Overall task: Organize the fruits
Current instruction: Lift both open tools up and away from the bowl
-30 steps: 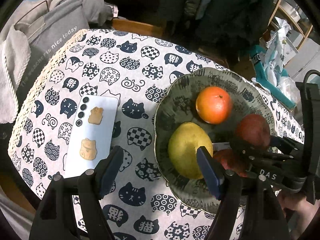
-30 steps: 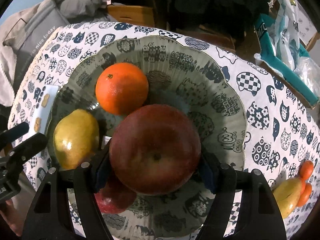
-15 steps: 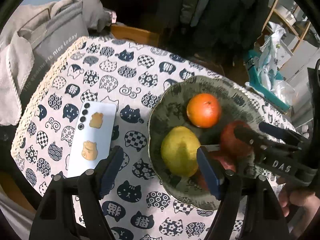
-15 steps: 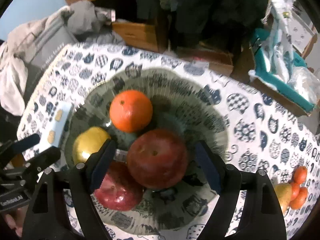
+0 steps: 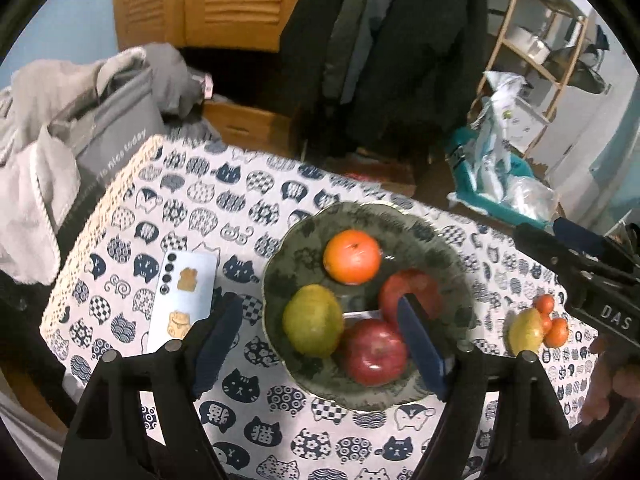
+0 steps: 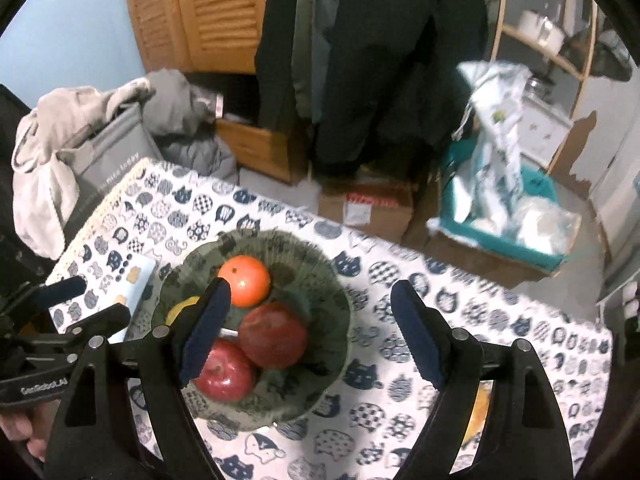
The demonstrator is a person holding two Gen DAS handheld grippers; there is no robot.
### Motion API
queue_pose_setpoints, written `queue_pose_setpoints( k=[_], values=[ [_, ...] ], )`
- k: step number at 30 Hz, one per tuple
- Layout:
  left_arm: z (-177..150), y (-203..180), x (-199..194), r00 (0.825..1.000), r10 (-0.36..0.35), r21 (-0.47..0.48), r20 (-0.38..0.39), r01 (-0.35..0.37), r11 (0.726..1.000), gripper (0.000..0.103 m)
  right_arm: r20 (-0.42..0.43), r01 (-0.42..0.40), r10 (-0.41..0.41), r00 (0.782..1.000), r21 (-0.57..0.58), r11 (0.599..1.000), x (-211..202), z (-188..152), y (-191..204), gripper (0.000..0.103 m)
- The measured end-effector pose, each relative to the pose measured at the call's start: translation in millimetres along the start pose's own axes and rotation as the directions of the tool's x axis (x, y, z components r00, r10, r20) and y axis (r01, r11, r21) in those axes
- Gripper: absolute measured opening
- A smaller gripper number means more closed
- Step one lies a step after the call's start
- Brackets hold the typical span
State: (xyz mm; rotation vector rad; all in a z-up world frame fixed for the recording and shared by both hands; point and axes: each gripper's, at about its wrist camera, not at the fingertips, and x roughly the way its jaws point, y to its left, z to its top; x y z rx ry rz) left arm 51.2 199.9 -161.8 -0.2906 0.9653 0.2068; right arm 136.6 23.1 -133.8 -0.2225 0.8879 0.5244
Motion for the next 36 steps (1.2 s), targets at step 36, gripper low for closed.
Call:
queue_pose_setpoints(
  k=[36],
  values=[
    [-11.9, -111.6, -123.8, 0.963, -0.065, 0.219, 0.262, 0.006, 0.976, 0.102, 0.278, 0.115, -0.123, 0.953, 0.045, 0.992, -177.7, -73.8, -82.5, 0.087]
  ],
)
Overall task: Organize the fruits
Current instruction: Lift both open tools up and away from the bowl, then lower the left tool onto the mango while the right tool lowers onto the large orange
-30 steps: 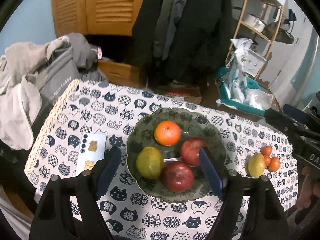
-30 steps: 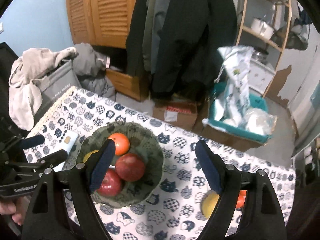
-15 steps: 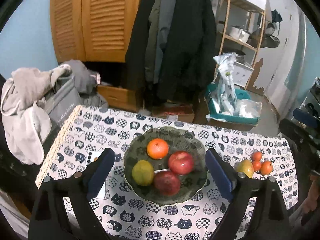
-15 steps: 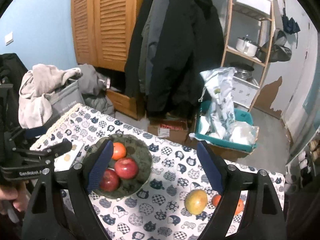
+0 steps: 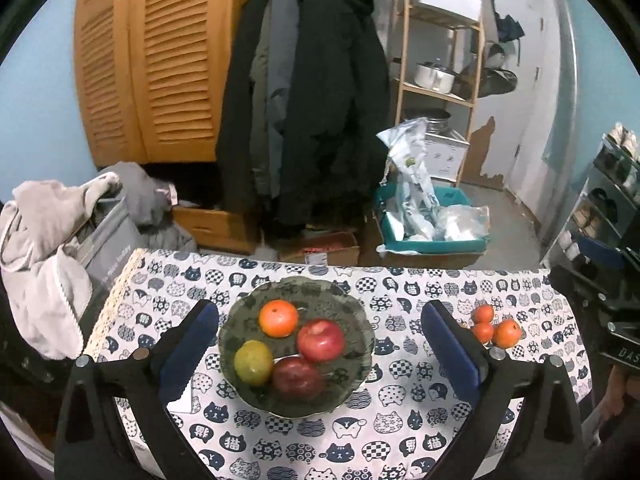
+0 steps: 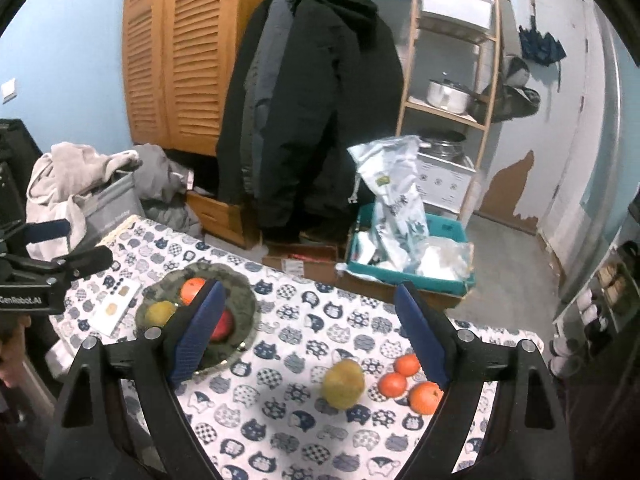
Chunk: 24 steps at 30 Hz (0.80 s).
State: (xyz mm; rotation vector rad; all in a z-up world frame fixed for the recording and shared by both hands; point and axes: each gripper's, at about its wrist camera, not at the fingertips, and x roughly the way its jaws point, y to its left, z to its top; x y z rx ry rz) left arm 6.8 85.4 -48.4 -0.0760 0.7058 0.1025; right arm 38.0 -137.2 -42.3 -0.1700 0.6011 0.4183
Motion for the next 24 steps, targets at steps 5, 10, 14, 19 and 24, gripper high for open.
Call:
queue_pose_setpoints(
  k=[5, 10, 14, 19, 24],
  values=[
    [1.0, -17.1, 1.9, 1.0, -0.019, 0.025, -0.008, 0.019, 0.999, 0.102, -0.015, 0.041, -0.041, 0.999, 0.019, 0.999, -3.0, -11.3, -22.5, 0.087],
    [1.8, -31.5, 6.5, 0.999, -0.035, 0.039, -0.021, 0.036, 0.999, 0.102, -0.024, 0.072, -0.071, 0.997, 0.052, 0.996, -7.6, -19.4, -44.6, 0.087],
    [2.5, -42.8, 12.6, 0.998, -0.057, 0.047, -0.041, 0.059, 0.997, 0.102, -0.025, 0.088, -0.086, 0.996, 0.079, 0.993, -11.0, -24.2, -58.6, 0.087],
    [2.1, -62.9, 22.4, 0.996, -0.066, 0.072, -0.066, 0.071, 0.995, 0.102, -0.041, 0.111, -0.107, 0.993, 0.112, 0.987, -7.5, -30.3, -78.0, 0.087],
    [-1.6, -86.5, 38.4, 0.992, -0.074, 0.107, -0.098, 0.084, 0.991, 0.102, -0.079, 0.148, -0.138, 0.987, 0.136, 0.98, 1.1, -41.0, -98.4, 0.087]
  ],
)
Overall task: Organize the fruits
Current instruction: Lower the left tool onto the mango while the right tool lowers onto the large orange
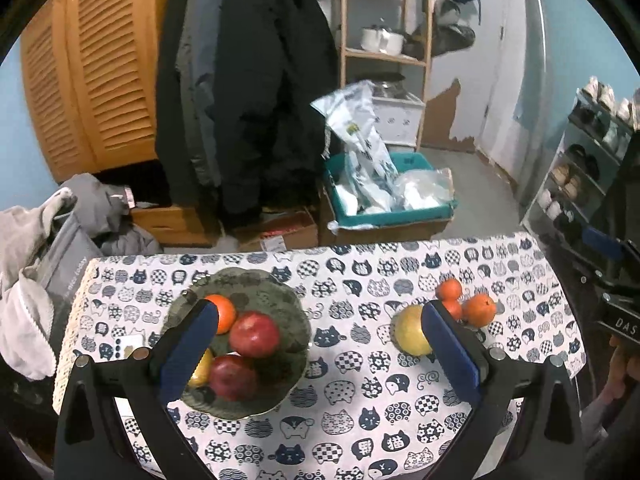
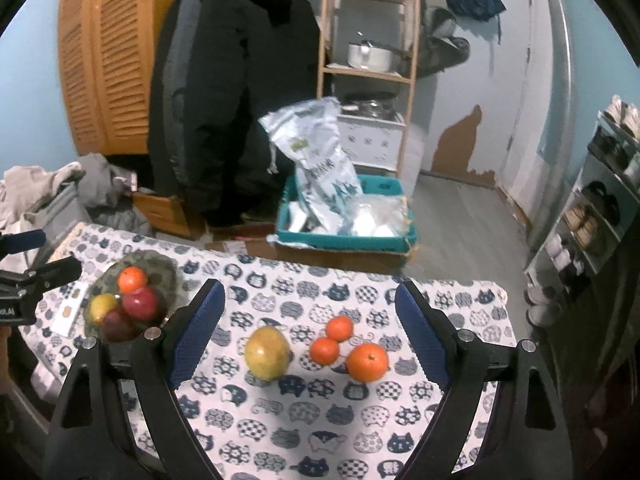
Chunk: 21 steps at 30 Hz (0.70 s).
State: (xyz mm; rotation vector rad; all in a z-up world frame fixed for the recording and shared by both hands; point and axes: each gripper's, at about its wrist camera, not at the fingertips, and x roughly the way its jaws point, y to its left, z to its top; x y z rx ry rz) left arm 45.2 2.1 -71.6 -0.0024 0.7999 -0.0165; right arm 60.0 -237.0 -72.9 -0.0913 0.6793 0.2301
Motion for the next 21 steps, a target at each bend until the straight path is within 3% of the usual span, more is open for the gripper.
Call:
queue_pose_setpoints(
  k=[13, 21],
  values=[
    [-4.7, -42.1, 52.0, 0.995, -0.027, 0.04, -0.095, 0.03, 0.999, 0.102, -0.114, 0.055, -0.048, 0.992, 0.063, 0.996, 30.9, -27.6, -43.8, 0.087],
    [-11.7, -58.3, 101.4, 0.977, -0.067, 0.011, -0.203, 0.071, 0.997, 0.102, -0.196, 0.074, -0.057, 0.979, 0.082, 0.994, 57.4, -40.4, -57.4, 0.087]
  ],
)
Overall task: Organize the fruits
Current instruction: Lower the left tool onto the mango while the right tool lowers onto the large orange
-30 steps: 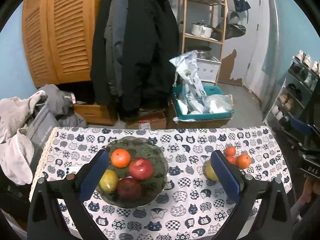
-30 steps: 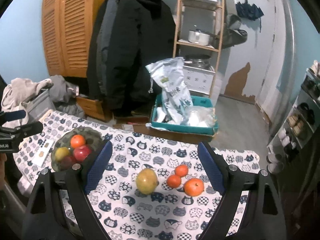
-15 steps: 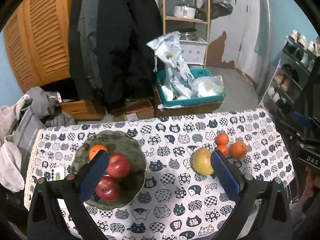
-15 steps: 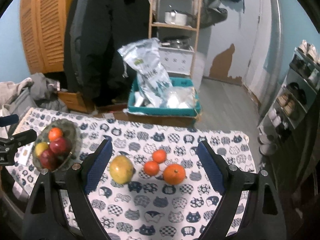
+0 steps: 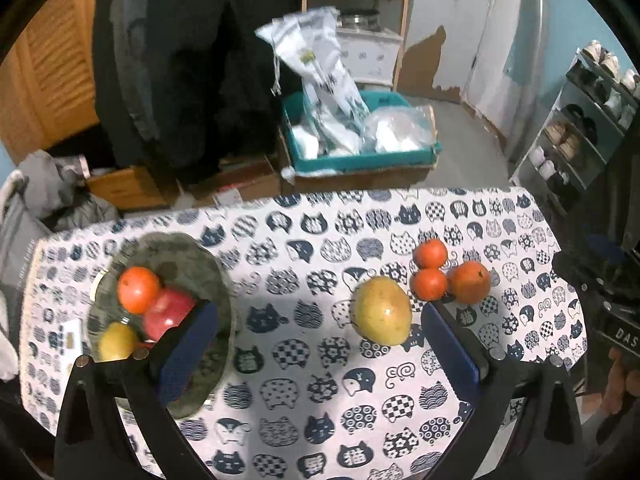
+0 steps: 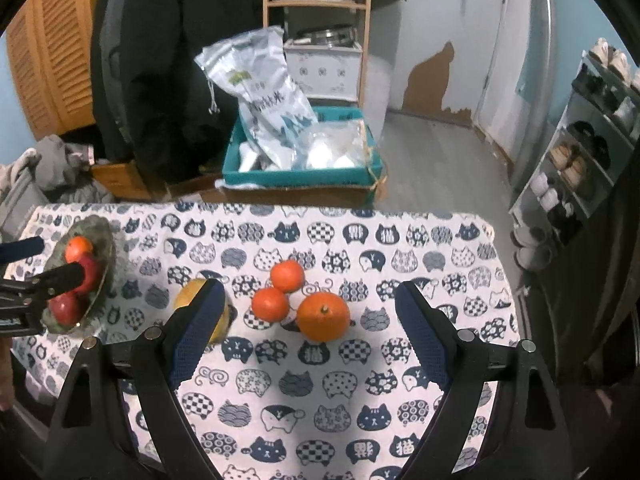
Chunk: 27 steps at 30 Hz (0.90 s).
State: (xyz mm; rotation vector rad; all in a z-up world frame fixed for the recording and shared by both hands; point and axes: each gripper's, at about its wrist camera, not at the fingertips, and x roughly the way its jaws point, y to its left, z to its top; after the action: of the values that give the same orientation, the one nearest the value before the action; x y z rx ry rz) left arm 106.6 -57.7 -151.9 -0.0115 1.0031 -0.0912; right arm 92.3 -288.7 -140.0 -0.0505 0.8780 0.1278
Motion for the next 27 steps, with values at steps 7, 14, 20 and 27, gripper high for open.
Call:
queue_pose_setpoints(
  k=[7, 14, 20, 27],
  values=[
    [-0.7, -9.4, 38.7, 0.998, -0.004, -0.003, -0.067, 0.004, 1.0, 0.102, -0.084, 0.022, -0.024, 0.996, -0.021, 1.0, 32.1, -9.2, -2.4, 0.087],
    [1.7, -23.1, 77.9, 0.992, -0.011, 0.0, -0.124, 0.011, 1.0, 0.102, -0.168, 0.021, -0.015, 0.986, 0.033, 0.999, 65.3, -18.1, -16.5, 0.087],
    [-5.5, -36.6, 113.8, 0.981, -0.018, 0.0, -0.191, 0.019, 1.0, 0.102, -0.228, 0.019, -0.002, 0.974, 0.071, 0.997, 88.9, -27.1, -27.1, 0.087],
    [-10.1, -47.2, 141.9, 0.969, -0.026, 0.002, -0.246, 0.027, 1.0, 0.102, -0.302, 0.021, 0.003, 0.953, 0.076, 0.997, 121.6, -43.7, -32.6, 0.087]
  ],
)
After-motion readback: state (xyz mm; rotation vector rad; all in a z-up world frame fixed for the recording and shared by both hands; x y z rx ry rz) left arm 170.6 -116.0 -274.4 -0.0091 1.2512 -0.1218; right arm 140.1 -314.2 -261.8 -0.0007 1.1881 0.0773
